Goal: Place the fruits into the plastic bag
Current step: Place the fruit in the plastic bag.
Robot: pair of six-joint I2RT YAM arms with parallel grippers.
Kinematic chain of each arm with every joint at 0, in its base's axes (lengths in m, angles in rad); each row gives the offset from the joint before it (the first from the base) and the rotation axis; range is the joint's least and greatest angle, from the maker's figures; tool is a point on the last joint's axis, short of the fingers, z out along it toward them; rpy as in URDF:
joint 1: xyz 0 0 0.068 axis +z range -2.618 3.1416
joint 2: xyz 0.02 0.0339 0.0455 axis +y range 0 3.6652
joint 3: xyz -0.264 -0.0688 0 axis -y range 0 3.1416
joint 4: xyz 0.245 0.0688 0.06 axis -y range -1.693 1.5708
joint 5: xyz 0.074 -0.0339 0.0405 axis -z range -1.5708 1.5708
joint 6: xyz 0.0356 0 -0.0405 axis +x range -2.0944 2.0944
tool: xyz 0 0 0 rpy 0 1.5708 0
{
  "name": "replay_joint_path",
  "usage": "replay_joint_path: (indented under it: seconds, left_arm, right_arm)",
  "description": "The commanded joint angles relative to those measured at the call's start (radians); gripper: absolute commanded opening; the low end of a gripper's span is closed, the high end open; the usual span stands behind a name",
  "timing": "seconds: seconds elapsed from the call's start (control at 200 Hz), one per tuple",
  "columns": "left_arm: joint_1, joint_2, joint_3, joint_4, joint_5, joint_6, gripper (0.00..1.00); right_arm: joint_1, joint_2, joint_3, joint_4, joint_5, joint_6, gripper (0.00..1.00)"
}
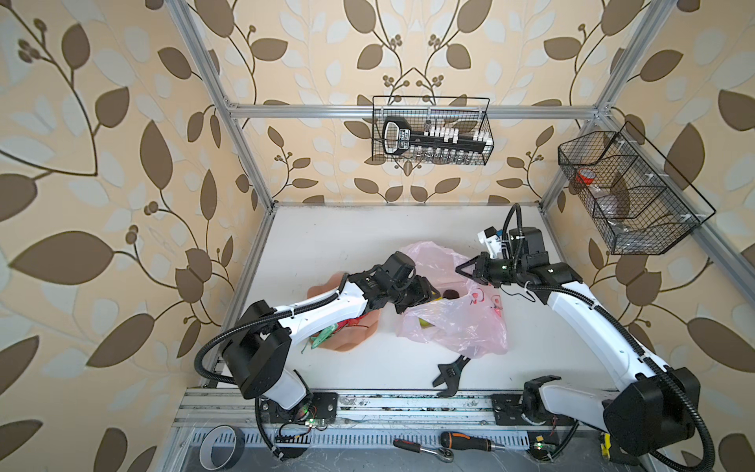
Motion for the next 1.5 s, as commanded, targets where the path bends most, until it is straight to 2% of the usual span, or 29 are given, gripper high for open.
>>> replay_joint_path:
  seconds: [0.0,0.47,0.56,0.7,0.815,1.02,1.429,1.459,1.494]
  left_arm:
    - [-0.019,0.038,0.069,0.050,0.044,0.000,0.57]
    - [-0.129,0.261,0.317,-0.094,0.015,-0.016,0.56]
    - [-0.147,0.296,0.368,-0.149,-0.011,-0.011,0.61]
    - [-0.165,0.347,0.442,-0.250,-0.042,-0.006,0.63]
    - [-0.178,0.365,0.478,-0.295,-0.068,-0.004,0.71]
    - [-0.179,0.357,0.483,-0.321,-0.099,-0.013,0.85]
    - [-0.181,0.299,0.452,-0.247,-0.095,-0.039,0.92]
    - [-0.181,0.292,0.444,-0.238,-0.097,-0.043,0.97]
    - [-0.181,0.283,0.436,-0.223,-0.096,-0.043,0.99]
  right_arm:
    - [-0.001,0.014,-0.011,0.025,-0.001,0.008,0.00]
    - [-0.001,0.040,-0.016,0.086,-0.033,0.040,0.00]
    - [-0.002,0.042,-0.026,0.098,-0.038,0.048,0.00]
    - [-0.002,0.036,-0.038,0.114,-0.044,0.057,0.00]
    - [-0.001,0.034,-0.039,0.116,-0.048,0.058,0.00]
    - [-0.004,0.019,-0.037,0.117,-0.050,0.059,0.00]
    - [-0.006,-0.001,-0.032,0.081,-0.048,0.044,0.00]
    - [-0.006,-0.004,-0.031,0.078,-0.048,0.042,0.00]
    - [-0.007,-0.005,-0.030,0.074,-0.047,0.041,0.00]
